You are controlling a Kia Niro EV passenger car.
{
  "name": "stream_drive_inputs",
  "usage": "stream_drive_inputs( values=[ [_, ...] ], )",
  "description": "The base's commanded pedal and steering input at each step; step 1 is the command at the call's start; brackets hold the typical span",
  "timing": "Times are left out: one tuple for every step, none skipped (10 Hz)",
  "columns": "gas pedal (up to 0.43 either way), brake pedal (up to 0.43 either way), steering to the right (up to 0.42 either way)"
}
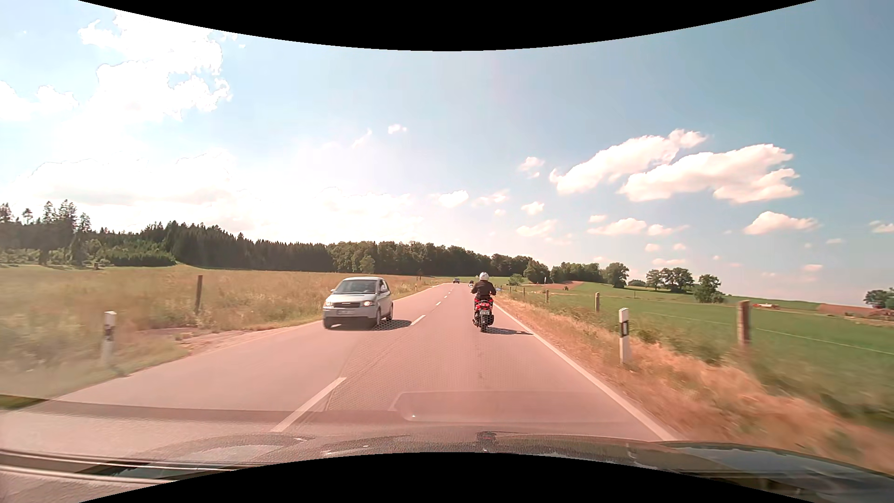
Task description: Follow the waypoints while adhering to traffic rules and regulations
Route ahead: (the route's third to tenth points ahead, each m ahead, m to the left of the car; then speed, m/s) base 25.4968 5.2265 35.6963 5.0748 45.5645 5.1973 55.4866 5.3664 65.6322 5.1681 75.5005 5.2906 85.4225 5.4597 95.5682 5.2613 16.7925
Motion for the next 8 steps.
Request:
stream_drive_inputs(
  values=[
    [0.228, 0.006, 0.001],
    [0.228, 0.006, 0.001],
    [0.228, 0.006, 0.001],
    [0.228, 0.006, 0.001],
    [0.228, 0.006, 0.003],
    [0.228, 0.006, 0.003],
    [0.228, 0.006, 0.002],
    [0.228, 0.006, 0.001]
  ],
)
